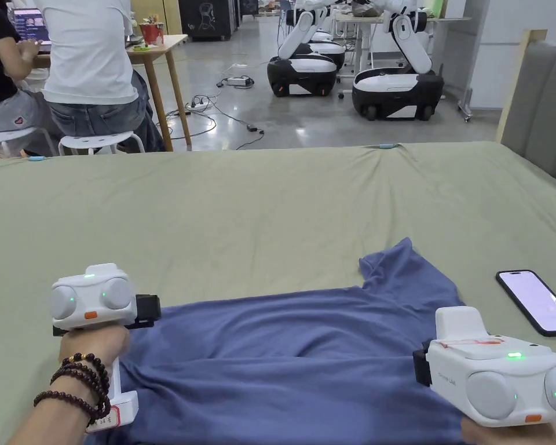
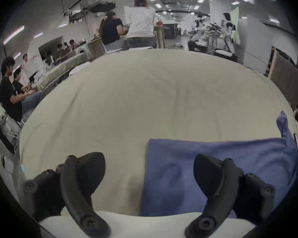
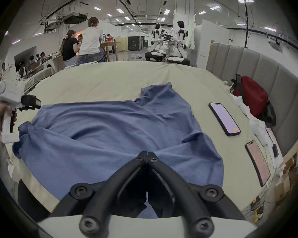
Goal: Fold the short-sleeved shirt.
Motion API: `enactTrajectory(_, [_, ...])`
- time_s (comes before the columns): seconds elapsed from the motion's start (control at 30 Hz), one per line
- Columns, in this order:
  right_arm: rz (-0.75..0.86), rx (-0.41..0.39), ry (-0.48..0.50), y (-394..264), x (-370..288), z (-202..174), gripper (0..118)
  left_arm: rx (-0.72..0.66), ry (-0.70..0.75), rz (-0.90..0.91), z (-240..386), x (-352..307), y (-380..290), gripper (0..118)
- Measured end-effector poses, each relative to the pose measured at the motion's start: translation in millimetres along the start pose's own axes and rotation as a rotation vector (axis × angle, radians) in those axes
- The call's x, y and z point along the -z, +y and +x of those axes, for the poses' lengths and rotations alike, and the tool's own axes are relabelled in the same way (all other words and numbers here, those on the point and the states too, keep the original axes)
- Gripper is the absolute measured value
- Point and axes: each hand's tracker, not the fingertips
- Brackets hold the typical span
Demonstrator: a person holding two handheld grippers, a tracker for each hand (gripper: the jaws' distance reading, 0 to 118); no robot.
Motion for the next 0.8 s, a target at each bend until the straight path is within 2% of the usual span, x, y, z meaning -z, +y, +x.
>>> enactTrajectory(0.1, [-0.020, -0.004, -0.002, 2.8, 13.5, 1.0, 0, 0.030, 0.025, -0.048, 11.5, 16.7, -6.2, 101])
enactTrajectory(0.23, [-0.027, -0.002, -0.006, 8.7, 23.6, 1.8, 0, 0.048, 0.028, -0.021, 23.8, 17.9, -20.0, 80])
enactTrajectory(0.27, [-0.027, -0.003, -0.006, 12.8, 25.5, 2.6, 0, 0.061, 0.016, -0.012, 25.7, 12.6, -19.4, 63])
enactTrajectory(0.3, [-0.025, -0.005, -0.003, 17.6, 27.1, 3.5, 0, 0.076, -0.042, 0.008, 26.3, 13.6, -15.0, 40])
enactTrajectory(0.33, [-0.018, -0.009, 0.001, 23.6, 30.0, 5.7, 0, 0.073, -0.055, 0.021, 28.9, 8.4, -14.1, 1])
enactTrajectory(0.37, [-0.012, -0.010, 0.001, 30.7, 34.0, 8.7, 0, 0.079, -0.089, 0.036, 30.8, 4.7, -13.7, 1])
enactTrajectory(0.47, [0.007, 0.038, 0.045, 63.2, 45.7, 25.3, 0, 0.100, -0.054, 0.033, 29.3, 4.8, -12.2, 1])
enactTrajectory(0.5, [0.002, 0.036, 0.029, 76.4, 49.9, 29.9, 1, 0.085, -0.060, 0.035, 25.9, 3.8, -13.4, 1])
enactTrajectory(0.53, [-0.007, 0.032, 0.012, 88.8, 59.6, 34.9, 15, 0.059, -0.071, 0.039, 22.9, 2.6, -14.1, 1])
enactTrajectory(0.57, [-0.024, 0.026, -0.015, 101.7, 72.5, 40.7, 43, 0.047, -0.079, 0.038, 21.7, 7.9, -12.2, 1])
enactTrajectory(0.6, [-0.054, 0.039, -0.038, 114.5, 87.2, 48.2, 79, 0.045, -0.083, 0.040, 20.3, 6.7, -12.2, 1])
enactTrajectory(0.63, [-0.086, 0.046, -0.044, 124.1, 99.6, 54.0, 107, 0.045, -0.084, 0.041, 20.1, 5.3, -12.2, 1])
enactTrajectory(0.67, [-0.124, 0.049, -0.050, 131.0, 118.0, 61.2, 111, 0.048, -0.086, 0.043, 20.5, 3.6, -12.0, 1])
enactTrajectory(0.7, [-0.166, 0.048, -0.044, 134.8, 132.7, 67.6, 105, 0.053, -0.086, 0.044, 21.6, 3.0, -11.1, 1])
enactTrajectory(0.77, [-0.234, 0.066, -0.077, 139.6, 162.0, 78.6, 102, 0.065, -0.083, 0.048, 22.4, 2.4, -11.0, 1])
enactTrajectory(0.8, [-0.253, 0.073, -0.088, 139.6, 173.2, 83.6, 92, 0.070, -0.082, 0.046, 22.6, 2.6, -11.0, 1])
